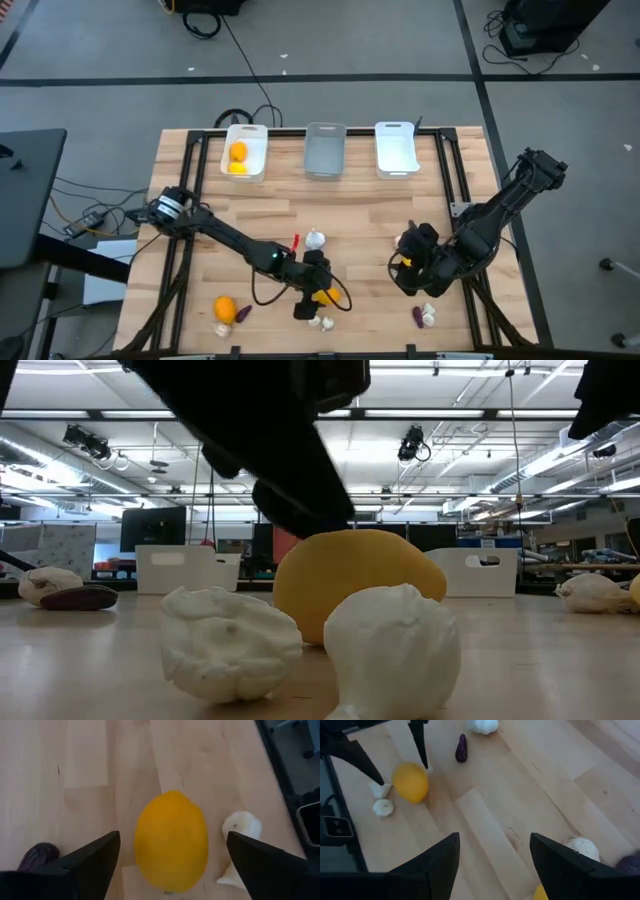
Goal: Sort produce into baskets
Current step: Put the lemon into the left white bin
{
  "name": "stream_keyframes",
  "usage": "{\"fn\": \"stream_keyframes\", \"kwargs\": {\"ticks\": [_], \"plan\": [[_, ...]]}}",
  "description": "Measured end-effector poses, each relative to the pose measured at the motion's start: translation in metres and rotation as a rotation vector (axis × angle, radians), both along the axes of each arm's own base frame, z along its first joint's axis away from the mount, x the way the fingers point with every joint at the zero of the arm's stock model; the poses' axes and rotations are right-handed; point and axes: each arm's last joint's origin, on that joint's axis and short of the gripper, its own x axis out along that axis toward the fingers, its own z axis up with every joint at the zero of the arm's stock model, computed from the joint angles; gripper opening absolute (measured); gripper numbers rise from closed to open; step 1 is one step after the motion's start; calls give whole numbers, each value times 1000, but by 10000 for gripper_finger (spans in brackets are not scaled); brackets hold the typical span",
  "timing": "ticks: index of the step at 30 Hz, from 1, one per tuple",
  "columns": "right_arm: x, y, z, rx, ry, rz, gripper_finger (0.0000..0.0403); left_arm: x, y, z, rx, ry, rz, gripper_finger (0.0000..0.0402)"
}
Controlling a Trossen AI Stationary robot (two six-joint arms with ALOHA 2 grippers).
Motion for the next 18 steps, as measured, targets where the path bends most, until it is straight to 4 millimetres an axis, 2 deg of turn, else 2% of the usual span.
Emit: {"fn": "stream_keyframes", "kwargs": {"ticks": [5,10,15,18], "plan": [[5,5,-9,-22,27,-5,252,3,-1,-9,8,4,-12,334],[11,10,-20,-47,61,-4,252,4,-2,-10,5,-8,-18,283],[13,11,-24,-42,62,-24,252,6,5,-10,-5,6,5,230],[13,11,-23,-46,42,-46,252,8,12,-10,-21,26,18,216]]}}
